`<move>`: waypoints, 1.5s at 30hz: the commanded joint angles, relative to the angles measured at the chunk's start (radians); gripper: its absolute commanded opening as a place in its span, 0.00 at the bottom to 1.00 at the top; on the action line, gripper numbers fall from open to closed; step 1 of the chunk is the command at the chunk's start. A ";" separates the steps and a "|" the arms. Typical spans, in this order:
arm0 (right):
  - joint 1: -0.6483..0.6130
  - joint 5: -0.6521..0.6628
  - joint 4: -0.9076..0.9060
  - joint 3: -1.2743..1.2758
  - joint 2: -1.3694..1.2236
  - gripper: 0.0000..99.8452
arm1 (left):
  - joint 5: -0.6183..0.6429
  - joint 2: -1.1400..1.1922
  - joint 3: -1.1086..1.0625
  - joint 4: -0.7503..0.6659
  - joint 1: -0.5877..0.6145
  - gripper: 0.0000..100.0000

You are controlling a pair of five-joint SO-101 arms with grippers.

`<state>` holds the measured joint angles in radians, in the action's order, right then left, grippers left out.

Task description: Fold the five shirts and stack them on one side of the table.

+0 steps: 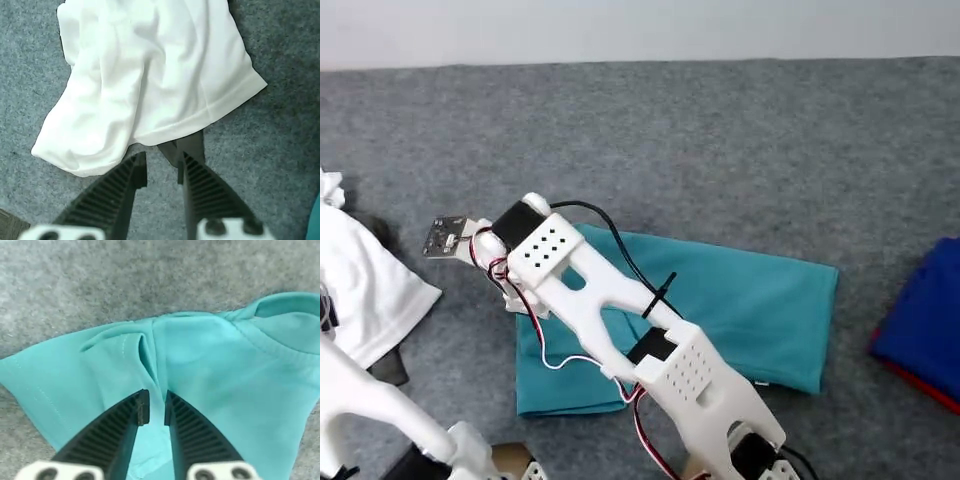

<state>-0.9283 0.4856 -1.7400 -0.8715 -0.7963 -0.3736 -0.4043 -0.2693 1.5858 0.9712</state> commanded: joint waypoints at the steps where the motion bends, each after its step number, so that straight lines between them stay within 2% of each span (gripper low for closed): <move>1: -0.015 -0.006 -0.035 -0.063 0.074 0.06 | -0.009 -0.029 0.004 -0.018 -0.011 0.11; 22: -0.035 -0.009 -0.025 -0.061 -0.065 0.06 | -0.009 -0.029 0.004 -0.018 -0.011 0.11; 25: -0.035 -0.009 -0.025 -0.063 -0.062 0.01 | -0.009 -0.029 0.004 -0.018 -0.011 0.11; 42: -0.001 -0.008 -0.050 -0.120 0.022 0.01 | -0.006 -0.029 0.004 -0.014 -0.041 0.11; 45: -0.001 -0.008 -0.050 -0.112 0.002 0.05 | -0.006 -0.029 0.004 -0.012 -0.041 0.11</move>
<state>-0.9452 0.4856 -1.7507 -0.9436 -0.8623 -0.3736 -0.4043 -0.2693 1.5858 0.9344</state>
